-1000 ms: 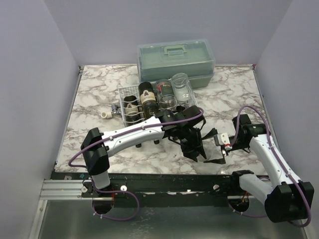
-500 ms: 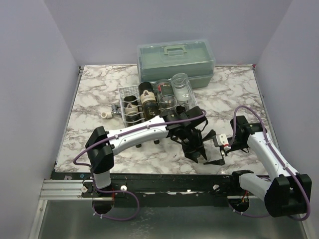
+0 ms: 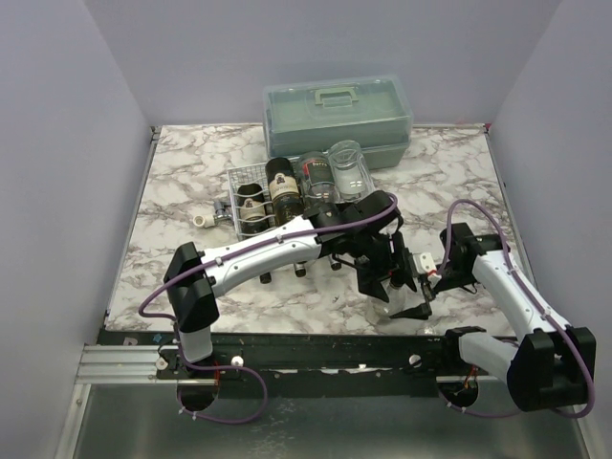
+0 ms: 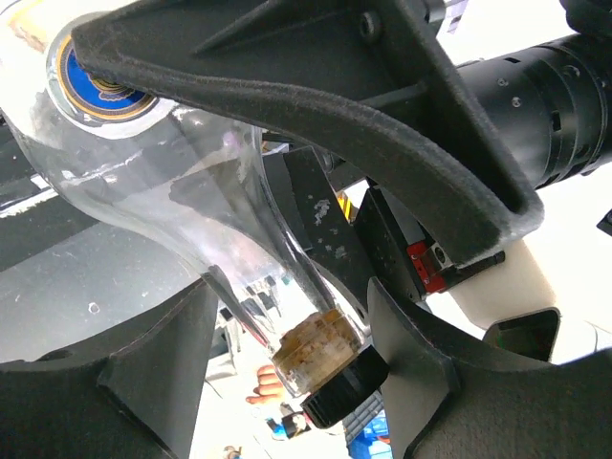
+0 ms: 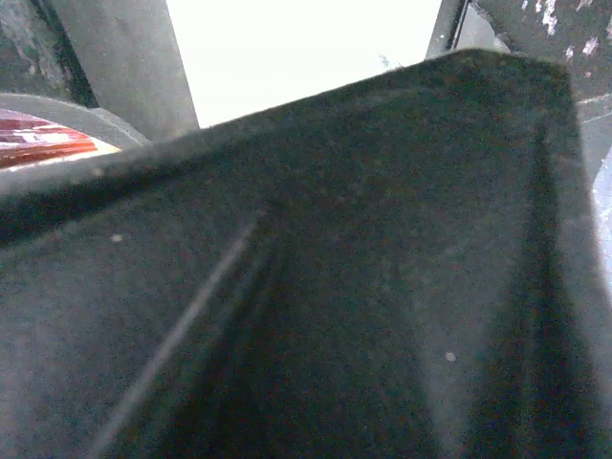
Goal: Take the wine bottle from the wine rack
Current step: Place the wine bottle at the center of the board.
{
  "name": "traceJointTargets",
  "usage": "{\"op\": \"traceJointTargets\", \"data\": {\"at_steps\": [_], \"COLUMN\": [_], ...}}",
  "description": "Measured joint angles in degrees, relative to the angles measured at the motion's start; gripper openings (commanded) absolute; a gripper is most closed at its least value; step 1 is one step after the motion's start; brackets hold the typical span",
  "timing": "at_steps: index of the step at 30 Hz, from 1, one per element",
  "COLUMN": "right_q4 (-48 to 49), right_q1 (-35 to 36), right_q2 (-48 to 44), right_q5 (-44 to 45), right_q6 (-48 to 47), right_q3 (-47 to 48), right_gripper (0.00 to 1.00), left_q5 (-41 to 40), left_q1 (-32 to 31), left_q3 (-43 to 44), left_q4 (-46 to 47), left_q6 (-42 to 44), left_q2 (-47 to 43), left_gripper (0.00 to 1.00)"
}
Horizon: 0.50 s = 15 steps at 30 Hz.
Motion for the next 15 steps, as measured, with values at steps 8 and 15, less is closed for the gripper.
{"op": "traceJointTargets", "data": {"at_steps": [8,15], "right_q4": [-2.9,-2.3], "right_q1": [-0.2,-1.5], "right_q2": [1.6,1.6], "right_q5": [-0.4,-0.4], "right_q6": [1.0,5.6], "right_q3": [1.4,1.7], "right_gripper": [1.0,1.0], "left_q5": [0.1,0.3], "left_q1": [0.8,1.3], "left_q3": [-0.9,-6.3], "left_q4": [1.8,7.1], "left_q6": [0.8,2.1], "left_q2": [-0.6,-4.3], "left_gripper": [0.69,0.72]}}
